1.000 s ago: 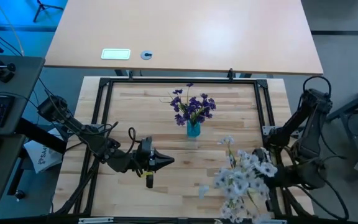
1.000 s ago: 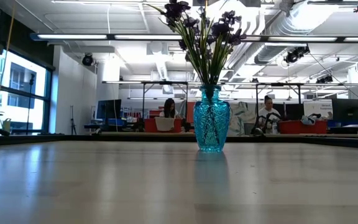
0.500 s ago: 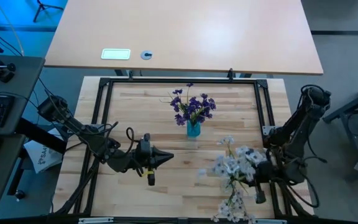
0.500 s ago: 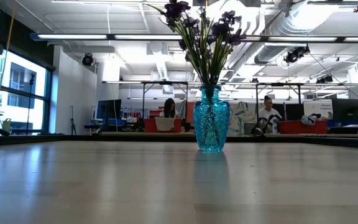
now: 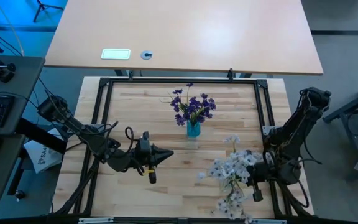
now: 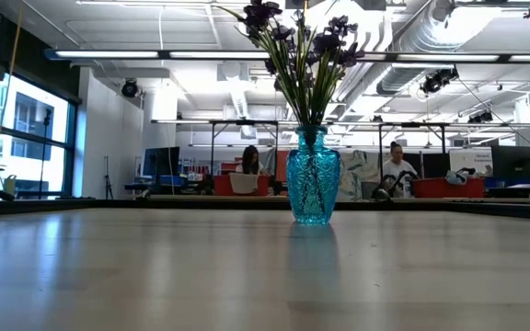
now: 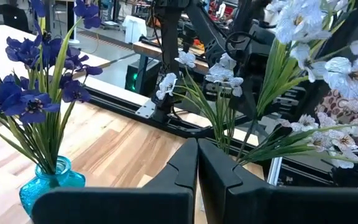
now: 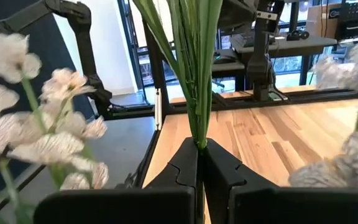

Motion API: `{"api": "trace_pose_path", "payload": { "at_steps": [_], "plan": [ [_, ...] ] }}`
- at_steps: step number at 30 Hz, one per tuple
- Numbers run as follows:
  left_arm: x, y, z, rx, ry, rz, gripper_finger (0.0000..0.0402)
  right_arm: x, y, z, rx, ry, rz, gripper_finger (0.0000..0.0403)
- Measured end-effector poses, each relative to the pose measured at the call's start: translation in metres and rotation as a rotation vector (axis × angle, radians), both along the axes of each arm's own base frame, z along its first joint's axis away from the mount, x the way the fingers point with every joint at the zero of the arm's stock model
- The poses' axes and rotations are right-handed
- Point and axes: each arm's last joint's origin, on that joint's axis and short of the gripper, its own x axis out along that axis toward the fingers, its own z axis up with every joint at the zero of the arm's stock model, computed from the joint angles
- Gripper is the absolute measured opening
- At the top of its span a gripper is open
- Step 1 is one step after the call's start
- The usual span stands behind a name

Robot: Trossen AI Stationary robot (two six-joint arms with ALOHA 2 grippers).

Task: Sort flowers into vase by color
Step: Put the white flowers into the transparent crystal vase

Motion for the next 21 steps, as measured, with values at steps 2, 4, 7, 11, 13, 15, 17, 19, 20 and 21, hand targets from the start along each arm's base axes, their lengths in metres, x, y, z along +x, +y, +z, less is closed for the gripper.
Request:
{"api": "trace_pose_path", "payload": {
  "at_steps": [2, 4, 7, 11, 13, 15, 17, 19, 20, 21],
  "plan": [
    [0.0, 0.0, 0.0, 0.0, 0.0, 0.0, 0.0, 0.0, 0.0, -0.002, 0.0, 0.007, 0.001, 0.0],
    [0.0, 0.0, 0.0, 0.0, 0.0, 0.001, 0.0, 0.0, -0.001, -0.004, 0.001, 0.027, -0.001, 0.0],
    [0.0, 0.001, 0.0, 0.001, 0.001, 0.002, 0.0, -0.001, -0.001, -0.01, 0.012, 0.066, -0.007, 0.0],
    [0.0, 0.001, 0.0, 0.001, 0.0, 0.002, 0.0, -0.001, -0.002, -0.012, 0.016, 0.081, -0.012, 0.0],
    [0.0, 0.001, 0.0, 0.001, 0.0, 0.002, 0.0, 0.0, -0.002, -0.012, 0.015, 0.081, -0.014, 0.0],
    [0.0, 0.001, 0.0, 0.001, 0.001, 0.002, 0.0, 0.001, -0.002, -0.013, 0.016, 0.083, -0.019, 0.0],
    [0.0, 0.001, 0.0, 0.001, 0.001, 0.002, 0.0, 0.003, -0.002, -0.015, 0.008, 0.088, -0.027, 0.0],
    [0.0, 0.001, 0.0, 0.002, 0.001, 0.002, 0.0, 0.006, -0.001, -0.018, 0.006, 0.101, -0.015, 0.0],
    [0.0, 0.001, 0.0, 0.002, 0.001, 0.002, 0.0, 0.007, -0.001, -0.019, 0.009, 0.108, -0.01, 0.0],
    [0.0, 0.001, 0.0, 0.002, 0.001, 0.002, 0.0, 0.008, -0.002, -0.02, 0.008, 0.112, -0.009, 0.0]
  ]
}}
